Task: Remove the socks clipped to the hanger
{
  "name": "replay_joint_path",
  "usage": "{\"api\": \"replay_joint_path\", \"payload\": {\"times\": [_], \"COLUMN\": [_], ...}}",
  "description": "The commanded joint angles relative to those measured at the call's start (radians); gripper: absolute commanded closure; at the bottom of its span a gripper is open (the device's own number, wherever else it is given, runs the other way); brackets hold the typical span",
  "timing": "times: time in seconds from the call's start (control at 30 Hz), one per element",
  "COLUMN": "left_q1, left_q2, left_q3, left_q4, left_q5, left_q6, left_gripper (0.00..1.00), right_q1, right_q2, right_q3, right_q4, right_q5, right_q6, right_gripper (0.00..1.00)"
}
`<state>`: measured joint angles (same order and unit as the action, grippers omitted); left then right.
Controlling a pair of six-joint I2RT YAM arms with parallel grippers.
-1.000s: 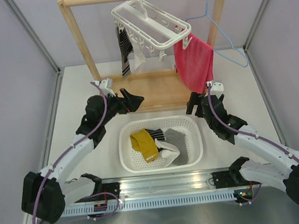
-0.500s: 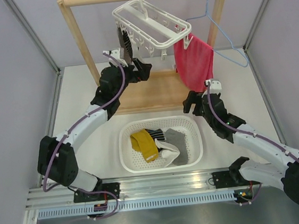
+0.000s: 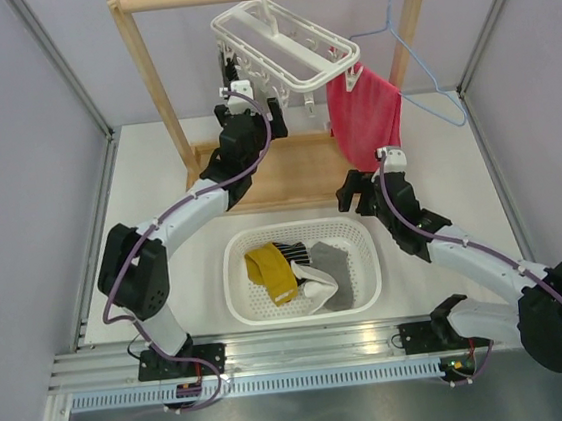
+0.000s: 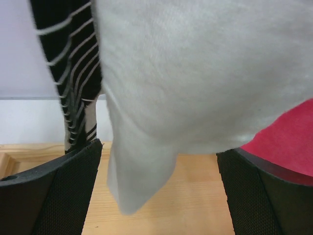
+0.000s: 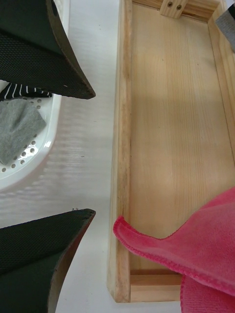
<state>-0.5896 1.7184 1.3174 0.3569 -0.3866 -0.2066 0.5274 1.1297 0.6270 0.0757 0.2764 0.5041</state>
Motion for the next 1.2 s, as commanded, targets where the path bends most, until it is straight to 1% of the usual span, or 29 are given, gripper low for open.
{"api": "replay_joint_path", "payload": {"times": [0.0,0.1,0.17,0.2,0.23,0.3,0.33,0.4,0.43,0.67,0.8,0.97,1.07,1.17], "left_q1": [-0.003,-0.001,-0.004,-0.004,-0.009,-0.012,-0.013,-0.021,-0.022,-0.058,-0.085,-0.116,-0.139,-0.168], "left_q2": [0.024,0.035,0.044,0.046,0.050,0.052,0.049,0.043,0.040,-0.055,-0.141,-0.241,-0.310,-0.376], "left_q3": [0.054,0.059,0.057,0.056,0.052,0.046,0.046,0.034,0.031,-0.035,-0.059,-0.107,-0.164,-0.214], "left_q4": [0.043,0.045,0.043,0.043,0.043,0.043,0.043,0.043,0.043,0.044,-0.036,-0.104,-0.110,-0.125], "left_q5": [-0.118,-0.138,-0.161,-0.166,-0.173,-0.189,-0.190,-0.198,-0.199,-0.167,-0.120,-0.068,-0.052,-0.052], "left_q6": [0.059,0.062,0.064,0.064,0.064,0.068,0.070,0.076,0.078,0.079,0.038,-0.039,-0.059,-0.060], "left_gripper": [0.00,0.01,0.08,0.15,0.36,0.59,0.78,0.88,0.97,0.98,0.98,0.98,0.98,0.98], "right_q1": [-0.012,-0.018,-0.021,-0.024,-0.024,-0.027,-0.030,-0.033,-0.035,-0.037,-0.037,-0.020,0.023,0.101], "right_q2": [0.024,0.042,0.050,0.050,0.051,0.051,0.051,0.051,0.051,0.039,0.015,-0.093,-0.152,-0.176], "right_q3": [0.014,0.016,0.016,0.016,0.016,0.013,0.011,0.011,0.011,0.010,-0.007,-0.030,-0.018,0.031], "right_q4": [0.070,0.081,0.085,0.087,0.090,0.091,0.091,0.091,0.093,0.093,0.116,0.144,0.130,0.075], "right_q5": [-0.034,-0.048,-0.052,-0.055,-0.055,-0.060,-0.062,-0.065,-0.068,-0.086,-0.123,-0.148,-0.132,-0.060], "right_q6": [-0.010,-0.012,-0.013,-0.013,-0.015,-0.015,-0.013,-0.015,-0.013,-0.025,-0.058,-0.065,-0.072,-0.085], "right_gripper": [0.04,0.04,0.04,0.04,0.04,0.04,0.04,0.04,0.04,0.05,0.08,0.09,0.09,0.10]}}
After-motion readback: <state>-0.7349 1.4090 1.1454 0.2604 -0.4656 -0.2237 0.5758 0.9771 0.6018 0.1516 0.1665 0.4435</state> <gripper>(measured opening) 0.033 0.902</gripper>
